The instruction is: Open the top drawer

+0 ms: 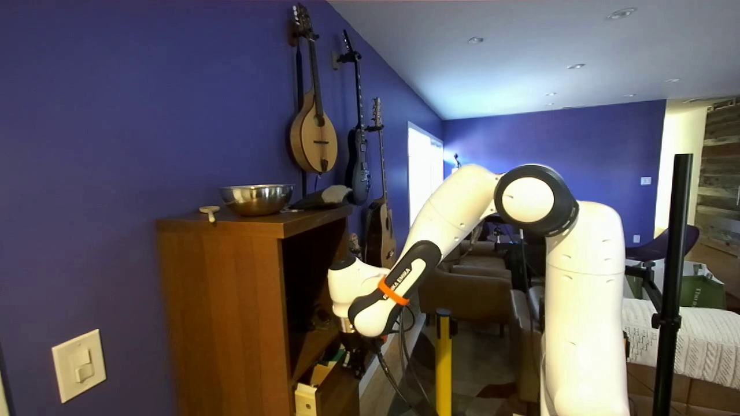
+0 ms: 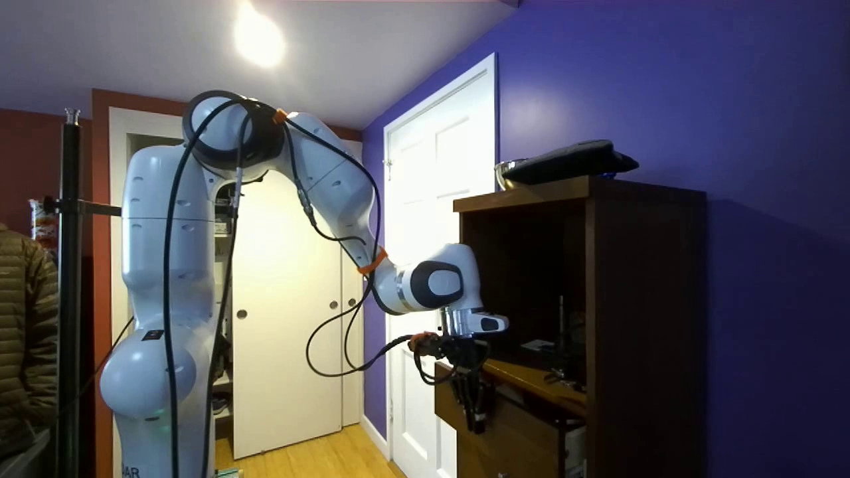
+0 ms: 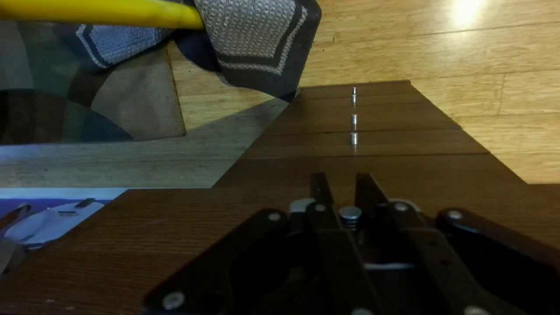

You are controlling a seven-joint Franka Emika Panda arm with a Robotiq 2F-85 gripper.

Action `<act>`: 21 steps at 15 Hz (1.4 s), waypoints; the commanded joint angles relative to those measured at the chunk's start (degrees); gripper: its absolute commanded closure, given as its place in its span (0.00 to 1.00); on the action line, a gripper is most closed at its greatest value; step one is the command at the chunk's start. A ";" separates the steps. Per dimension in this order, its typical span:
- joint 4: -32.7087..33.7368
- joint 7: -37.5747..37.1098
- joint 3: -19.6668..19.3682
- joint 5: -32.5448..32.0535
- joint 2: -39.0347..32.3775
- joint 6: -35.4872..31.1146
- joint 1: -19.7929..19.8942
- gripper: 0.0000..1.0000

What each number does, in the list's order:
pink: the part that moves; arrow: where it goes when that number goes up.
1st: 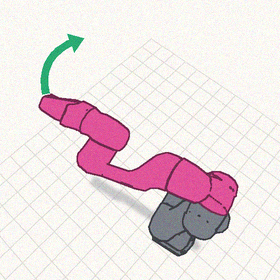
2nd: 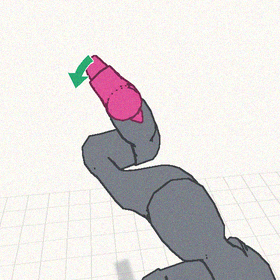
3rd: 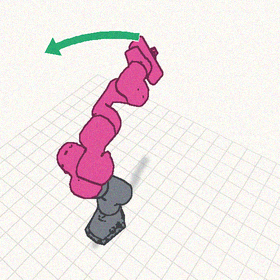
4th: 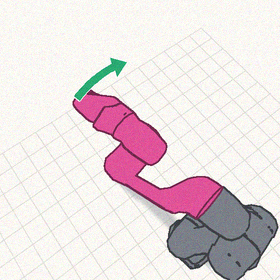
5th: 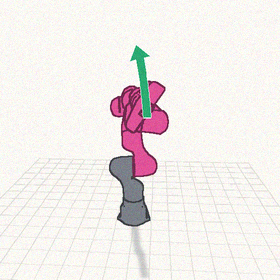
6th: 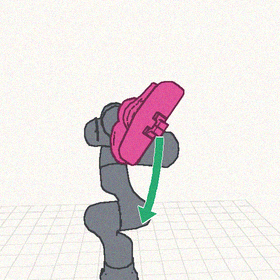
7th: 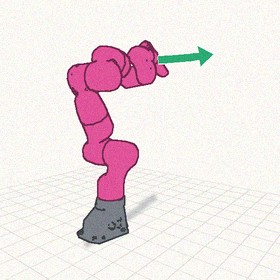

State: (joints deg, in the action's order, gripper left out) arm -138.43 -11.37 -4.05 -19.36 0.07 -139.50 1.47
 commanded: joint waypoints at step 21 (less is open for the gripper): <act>-2.15 34.46 -3.35 30.06 9.79 -0.33 -0.56 0.00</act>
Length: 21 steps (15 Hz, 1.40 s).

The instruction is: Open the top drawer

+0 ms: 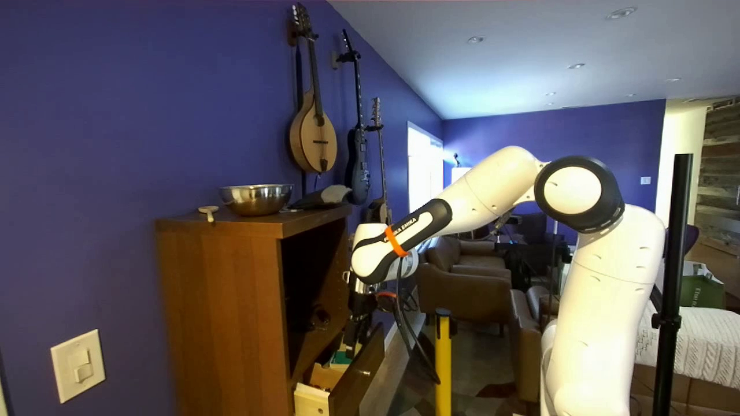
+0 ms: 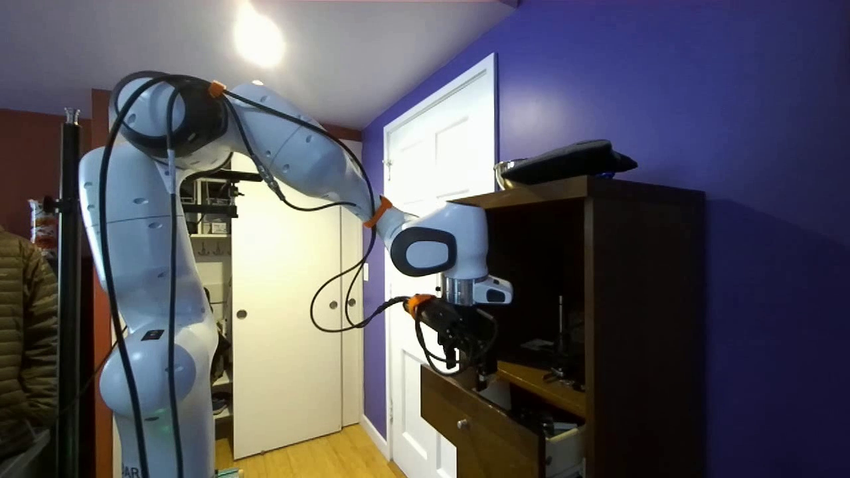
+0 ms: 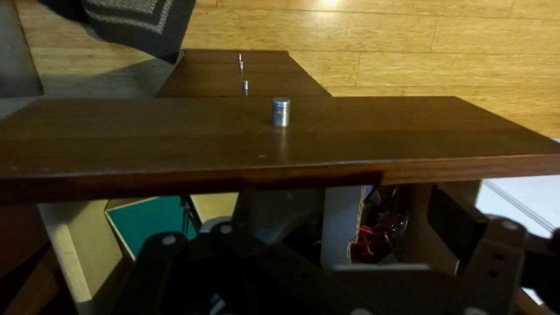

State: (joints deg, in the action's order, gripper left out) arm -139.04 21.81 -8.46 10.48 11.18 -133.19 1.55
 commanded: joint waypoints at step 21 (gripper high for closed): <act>4.22 -6.08 -1.96 -7.39 7.64 19.28 4.23 0.00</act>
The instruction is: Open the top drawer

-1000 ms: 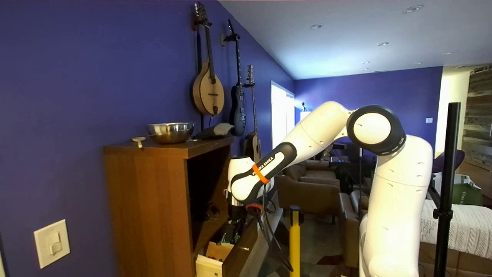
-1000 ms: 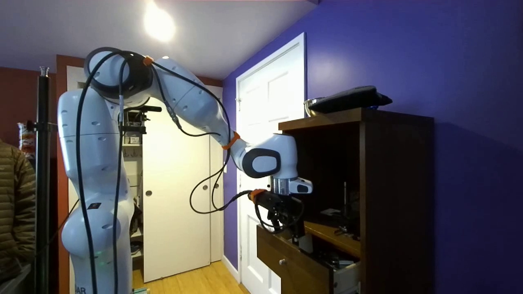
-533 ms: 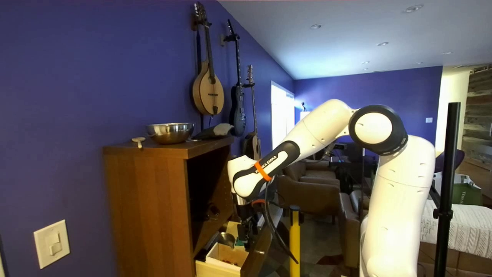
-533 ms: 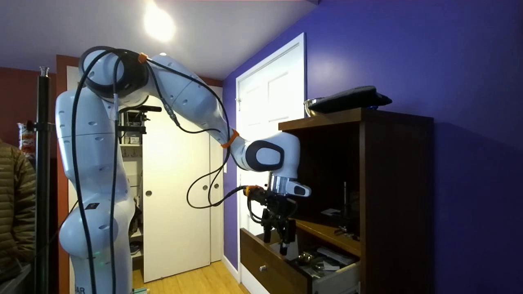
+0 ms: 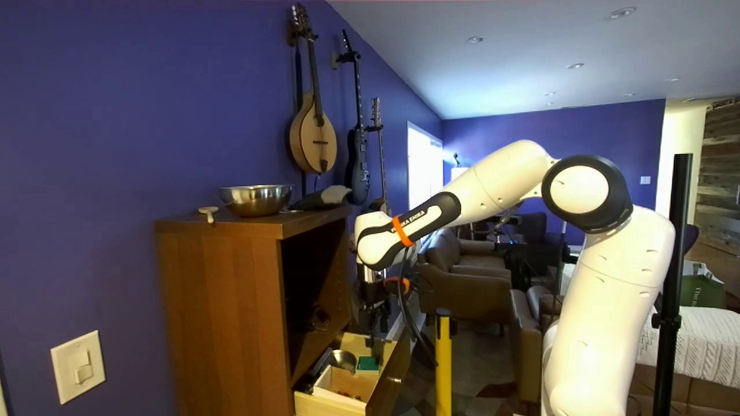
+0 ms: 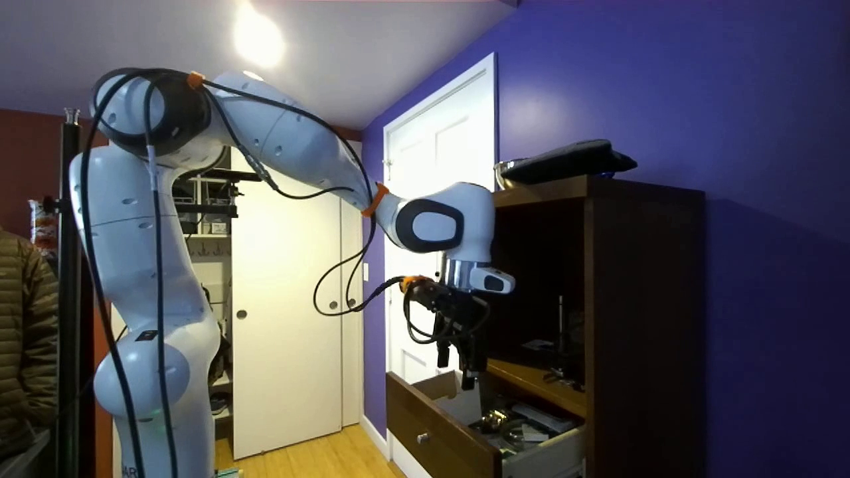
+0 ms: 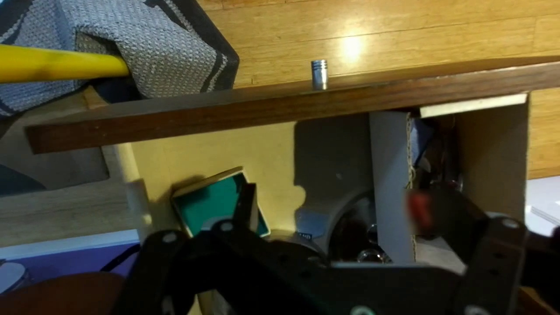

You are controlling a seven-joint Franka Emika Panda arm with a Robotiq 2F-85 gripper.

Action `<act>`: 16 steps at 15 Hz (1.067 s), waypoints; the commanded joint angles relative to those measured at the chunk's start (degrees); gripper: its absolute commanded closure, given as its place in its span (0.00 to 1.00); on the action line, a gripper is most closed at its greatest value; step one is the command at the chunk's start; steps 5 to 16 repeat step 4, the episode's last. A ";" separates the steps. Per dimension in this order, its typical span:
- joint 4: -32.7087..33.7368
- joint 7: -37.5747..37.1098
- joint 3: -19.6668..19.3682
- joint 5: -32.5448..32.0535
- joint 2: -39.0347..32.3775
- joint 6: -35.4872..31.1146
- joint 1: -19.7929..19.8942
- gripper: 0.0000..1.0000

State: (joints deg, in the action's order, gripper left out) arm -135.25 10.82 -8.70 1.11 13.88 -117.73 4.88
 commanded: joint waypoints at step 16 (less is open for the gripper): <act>1.33 8.18 -3.03 2.63 5.36 4.24 0.77 0.00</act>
